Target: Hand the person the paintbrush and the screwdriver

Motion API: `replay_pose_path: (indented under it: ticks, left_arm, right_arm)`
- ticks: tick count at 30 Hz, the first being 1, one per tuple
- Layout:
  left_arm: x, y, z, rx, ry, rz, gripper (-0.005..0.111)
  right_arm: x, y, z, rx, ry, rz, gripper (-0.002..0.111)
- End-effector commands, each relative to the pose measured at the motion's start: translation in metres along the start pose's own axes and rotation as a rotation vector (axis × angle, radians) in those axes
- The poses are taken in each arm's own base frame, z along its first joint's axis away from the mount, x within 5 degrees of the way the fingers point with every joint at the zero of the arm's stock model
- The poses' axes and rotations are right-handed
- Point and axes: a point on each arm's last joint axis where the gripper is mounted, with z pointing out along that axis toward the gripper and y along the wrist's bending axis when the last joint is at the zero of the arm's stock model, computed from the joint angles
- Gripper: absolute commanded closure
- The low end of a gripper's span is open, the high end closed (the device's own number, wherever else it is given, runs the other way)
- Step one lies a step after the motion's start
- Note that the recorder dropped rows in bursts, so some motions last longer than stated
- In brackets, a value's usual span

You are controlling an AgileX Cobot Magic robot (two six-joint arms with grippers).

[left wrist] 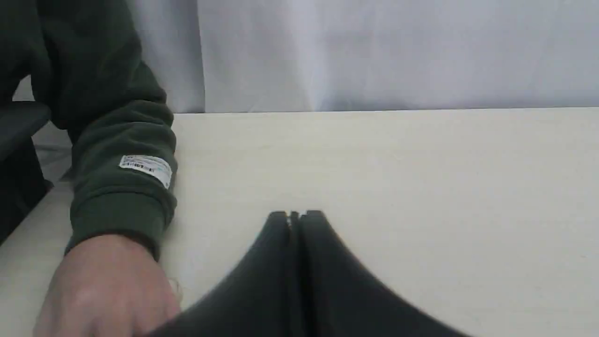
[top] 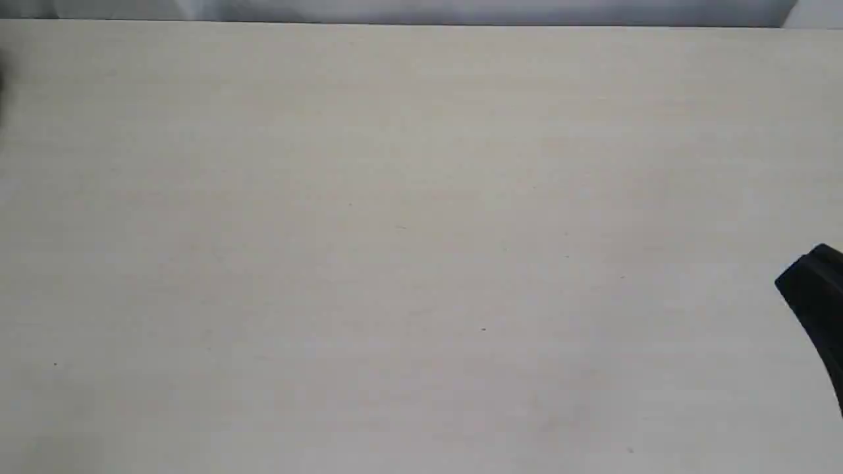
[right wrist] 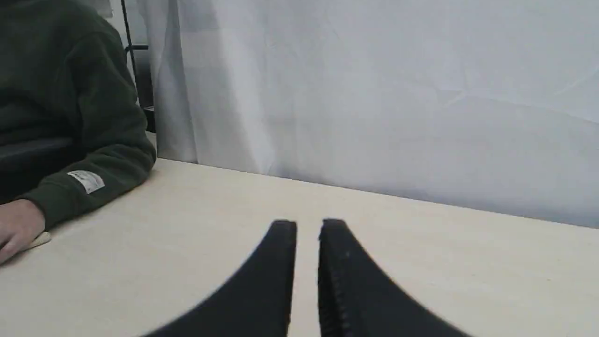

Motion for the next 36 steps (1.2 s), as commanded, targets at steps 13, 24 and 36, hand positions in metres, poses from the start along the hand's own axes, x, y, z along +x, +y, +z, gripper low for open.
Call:
replay_pose_path:
  ticks: [13,24,36]
  left_arm:
    - [-0.0003,-0.0006,0.0,0.01,-0.01,-0.005,0.107]
    - [-0.0003,-0.0006,0.0,0.01,-0.01,-0.005,0.107]
    - [-0.0005,-0.0005,0.0,0.009,-0.012,-0.001,0.107]
  right_arm:
    - [0.006,0.0008,-0.0005,-0.009,0.055,-0.024,0.098]
    - [0.0064,0.0009,-0.0005,-0.01,0.059,-0.024,0.098]
    - [0.0064,0.0008,-0.0005,-0.01,0.059,-0.044,0.098]
